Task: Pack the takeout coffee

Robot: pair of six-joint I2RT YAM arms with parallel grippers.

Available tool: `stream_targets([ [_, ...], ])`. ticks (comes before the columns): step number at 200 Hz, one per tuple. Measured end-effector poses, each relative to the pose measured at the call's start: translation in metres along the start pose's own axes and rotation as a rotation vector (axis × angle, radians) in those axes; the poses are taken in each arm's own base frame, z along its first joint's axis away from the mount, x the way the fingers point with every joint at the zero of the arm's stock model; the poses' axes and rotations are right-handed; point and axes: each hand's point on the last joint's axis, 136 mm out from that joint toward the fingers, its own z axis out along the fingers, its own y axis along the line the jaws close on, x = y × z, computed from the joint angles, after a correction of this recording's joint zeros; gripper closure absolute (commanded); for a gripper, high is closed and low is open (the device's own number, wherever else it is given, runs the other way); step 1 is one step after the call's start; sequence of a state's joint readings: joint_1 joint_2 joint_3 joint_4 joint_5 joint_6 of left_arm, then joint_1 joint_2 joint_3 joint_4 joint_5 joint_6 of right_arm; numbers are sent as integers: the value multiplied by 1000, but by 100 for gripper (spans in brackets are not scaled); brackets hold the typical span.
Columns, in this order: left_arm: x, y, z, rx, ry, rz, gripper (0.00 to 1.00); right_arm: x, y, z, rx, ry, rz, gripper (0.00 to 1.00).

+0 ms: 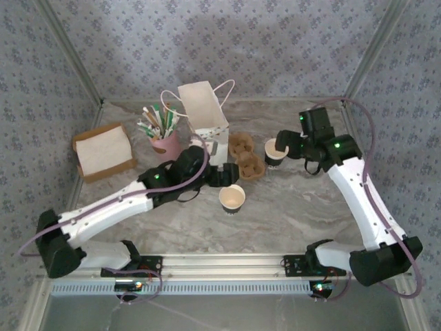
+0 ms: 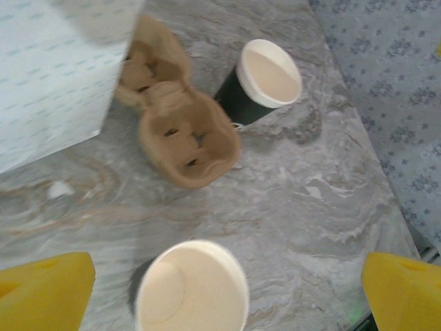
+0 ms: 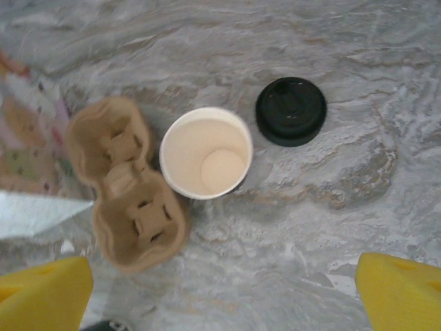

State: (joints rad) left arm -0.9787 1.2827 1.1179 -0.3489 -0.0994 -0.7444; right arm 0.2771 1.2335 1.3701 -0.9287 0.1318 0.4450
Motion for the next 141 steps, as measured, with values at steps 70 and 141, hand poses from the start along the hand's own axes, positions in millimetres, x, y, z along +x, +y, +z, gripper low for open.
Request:
stream_targets([
  [70, -5, -67, 73, 107, 117, 110, 1, -24, -39, 86, 111, 142, 111, 1],
  [141, 6, -71, 93, 115, 169, 144, 1, -40, -70, 162, 192, 243, 132, 4],
])
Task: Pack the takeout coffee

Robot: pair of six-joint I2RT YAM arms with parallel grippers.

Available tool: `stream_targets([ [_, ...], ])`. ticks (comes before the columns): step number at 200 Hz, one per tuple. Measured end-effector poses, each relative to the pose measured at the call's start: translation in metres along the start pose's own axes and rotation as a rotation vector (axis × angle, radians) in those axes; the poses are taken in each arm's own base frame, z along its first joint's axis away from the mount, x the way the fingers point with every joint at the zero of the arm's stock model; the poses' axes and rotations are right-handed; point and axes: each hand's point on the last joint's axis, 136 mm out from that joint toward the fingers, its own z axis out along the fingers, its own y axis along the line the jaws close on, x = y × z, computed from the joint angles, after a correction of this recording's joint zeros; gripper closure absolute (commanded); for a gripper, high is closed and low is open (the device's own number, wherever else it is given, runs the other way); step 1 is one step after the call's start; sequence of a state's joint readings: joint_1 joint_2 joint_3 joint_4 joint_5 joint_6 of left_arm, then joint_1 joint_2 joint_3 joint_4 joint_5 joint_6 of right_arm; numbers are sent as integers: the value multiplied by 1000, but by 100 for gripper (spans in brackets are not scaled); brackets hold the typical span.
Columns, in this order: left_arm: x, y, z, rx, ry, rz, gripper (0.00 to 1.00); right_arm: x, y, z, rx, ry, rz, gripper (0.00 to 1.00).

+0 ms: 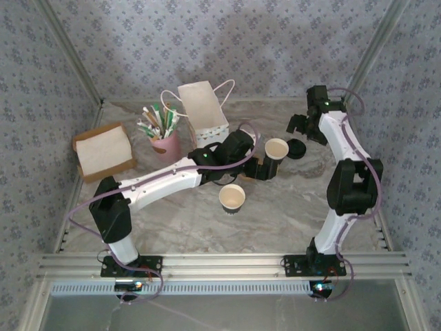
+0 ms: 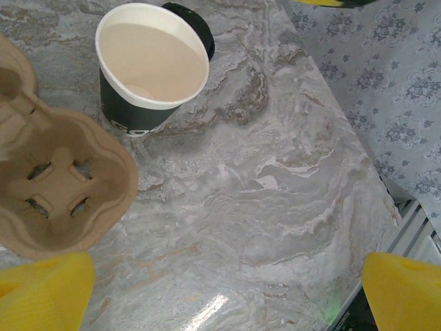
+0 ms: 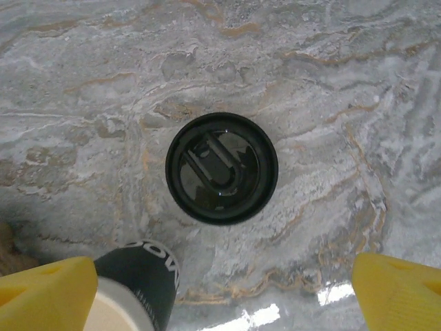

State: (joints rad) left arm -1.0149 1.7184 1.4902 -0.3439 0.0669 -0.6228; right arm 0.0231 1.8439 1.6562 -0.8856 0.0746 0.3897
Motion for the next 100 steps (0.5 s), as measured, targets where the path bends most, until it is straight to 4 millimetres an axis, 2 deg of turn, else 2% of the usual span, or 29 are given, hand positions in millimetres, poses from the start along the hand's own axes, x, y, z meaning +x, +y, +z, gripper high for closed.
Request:
stream_targets([
  [49, 0, 0, 0, -2, 2, 12, 0, -7, 3, 40, 23, 63, -54, 6],
  [100, 0, 0, 0, -2, 2, 12, 1, -1, 6, 59, 14, 117, -114, 9],
])
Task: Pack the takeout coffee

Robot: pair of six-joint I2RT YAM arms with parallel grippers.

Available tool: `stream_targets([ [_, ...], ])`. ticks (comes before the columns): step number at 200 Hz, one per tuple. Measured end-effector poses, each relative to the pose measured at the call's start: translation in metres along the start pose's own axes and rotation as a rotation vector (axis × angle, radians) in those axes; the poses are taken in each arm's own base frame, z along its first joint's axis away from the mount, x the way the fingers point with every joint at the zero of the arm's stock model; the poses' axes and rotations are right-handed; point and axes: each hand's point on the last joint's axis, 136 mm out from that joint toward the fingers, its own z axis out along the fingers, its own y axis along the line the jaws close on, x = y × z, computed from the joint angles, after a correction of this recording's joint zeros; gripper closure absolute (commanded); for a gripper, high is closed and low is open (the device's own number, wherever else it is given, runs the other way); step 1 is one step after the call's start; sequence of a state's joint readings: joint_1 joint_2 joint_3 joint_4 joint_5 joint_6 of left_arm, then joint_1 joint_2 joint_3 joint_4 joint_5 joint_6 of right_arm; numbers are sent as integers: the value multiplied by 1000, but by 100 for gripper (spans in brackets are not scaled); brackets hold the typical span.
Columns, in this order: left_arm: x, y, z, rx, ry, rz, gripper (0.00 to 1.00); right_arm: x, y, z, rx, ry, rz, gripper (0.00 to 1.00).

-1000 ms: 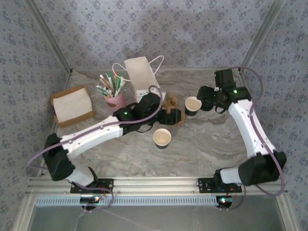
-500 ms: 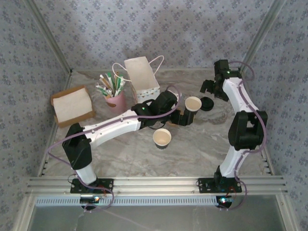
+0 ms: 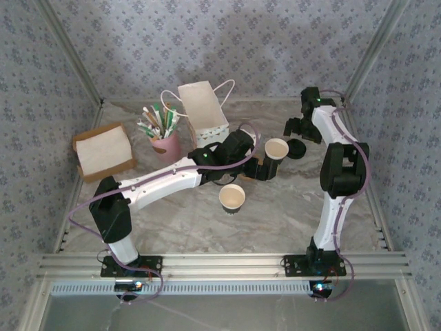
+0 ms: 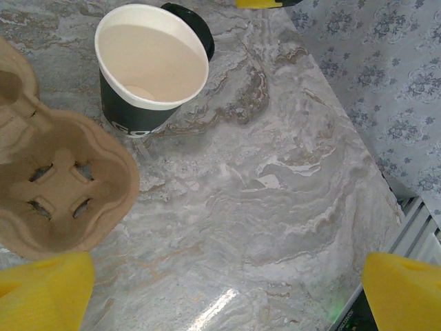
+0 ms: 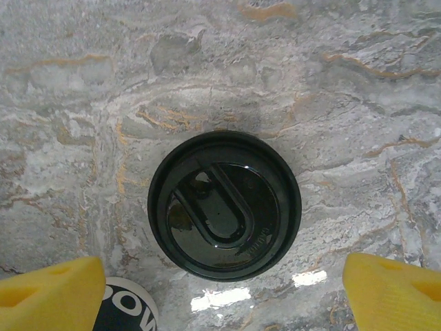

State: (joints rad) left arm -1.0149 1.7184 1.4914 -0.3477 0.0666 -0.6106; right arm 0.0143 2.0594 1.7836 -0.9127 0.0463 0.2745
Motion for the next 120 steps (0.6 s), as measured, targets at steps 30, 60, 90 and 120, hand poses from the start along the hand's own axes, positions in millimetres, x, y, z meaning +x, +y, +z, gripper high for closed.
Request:
stream_targets([
  [30, 0, 0, 0, 0, 0, 0, 1, 4, -1, 13, 0, 36, -26, 10],
  [60, 0, 0, 0, -1, 1, 0, 0, 9, -5, 20, -8, 69, -36, 11],
  [90, 2, 2, 0, -7, 10, -1, 1, 9, -7, 22, -21, 81, -37, 13],
  [120, 5, 3, 0, -13, 18, -2, 1, 5, -4, 27, -35, 84, -41, 13],
])
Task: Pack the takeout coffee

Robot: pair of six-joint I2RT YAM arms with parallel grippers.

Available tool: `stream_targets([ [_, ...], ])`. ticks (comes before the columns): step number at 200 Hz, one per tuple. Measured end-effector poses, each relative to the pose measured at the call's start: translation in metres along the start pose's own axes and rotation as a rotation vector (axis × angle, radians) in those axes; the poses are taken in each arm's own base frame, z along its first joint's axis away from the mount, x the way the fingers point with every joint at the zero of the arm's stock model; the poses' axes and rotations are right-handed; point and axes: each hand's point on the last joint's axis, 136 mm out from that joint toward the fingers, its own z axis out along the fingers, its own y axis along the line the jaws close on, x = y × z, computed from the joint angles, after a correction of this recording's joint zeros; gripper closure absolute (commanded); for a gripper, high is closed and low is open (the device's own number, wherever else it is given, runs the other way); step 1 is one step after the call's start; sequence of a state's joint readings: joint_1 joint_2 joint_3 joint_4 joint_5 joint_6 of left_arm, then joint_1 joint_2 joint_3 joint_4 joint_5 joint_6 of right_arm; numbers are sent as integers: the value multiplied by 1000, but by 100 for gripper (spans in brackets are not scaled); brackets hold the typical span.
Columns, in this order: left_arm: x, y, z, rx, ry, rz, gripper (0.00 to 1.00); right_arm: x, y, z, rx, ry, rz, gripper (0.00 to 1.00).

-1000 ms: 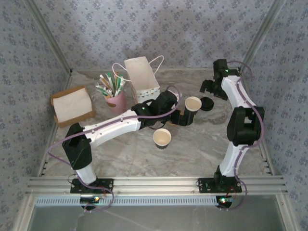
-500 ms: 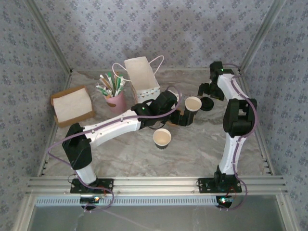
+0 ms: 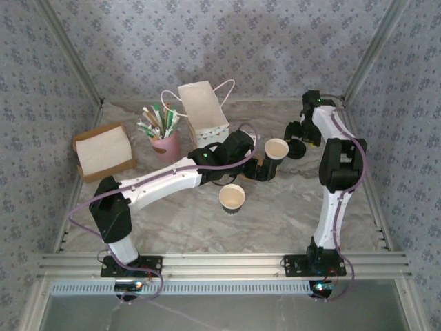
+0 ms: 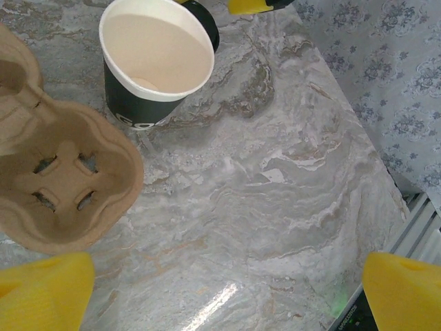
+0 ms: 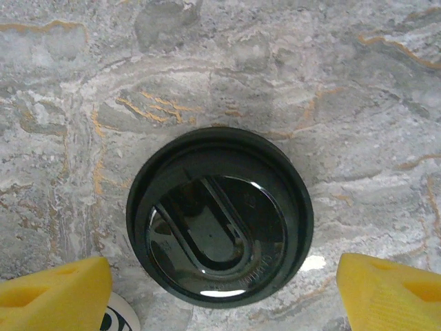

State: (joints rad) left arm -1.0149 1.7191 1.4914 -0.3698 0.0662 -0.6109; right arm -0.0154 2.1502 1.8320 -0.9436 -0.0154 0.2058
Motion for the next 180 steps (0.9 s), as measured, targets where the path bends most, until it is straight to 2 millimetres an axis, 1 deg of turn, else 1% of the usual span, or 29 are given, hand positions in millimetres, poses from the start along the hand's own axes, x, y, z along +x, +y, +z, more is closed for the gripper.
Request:
stream_targets([
  [25, 0, 0, 1, -1, 2, -1, 1, -2, 0, 6, 2, 9, -12, 11],
  [54, 2, 2, 3, -6, 9, -1, 1, -1, 0, 8, 5, 19, -17, 11],
  [84, 3, 3, 4, -10, 14, -2, 1, -2, 0, 11, 5, 25, -22, 11],
  [143, 4, 3, 7, -16, 22, -2, 1, 4, 1, 25, 11, 59, -36, 13],
  [180, 4, 4, 7, -17, 24, -2, 0, 6, 4, 26, 10, 66, -49, 14],
])
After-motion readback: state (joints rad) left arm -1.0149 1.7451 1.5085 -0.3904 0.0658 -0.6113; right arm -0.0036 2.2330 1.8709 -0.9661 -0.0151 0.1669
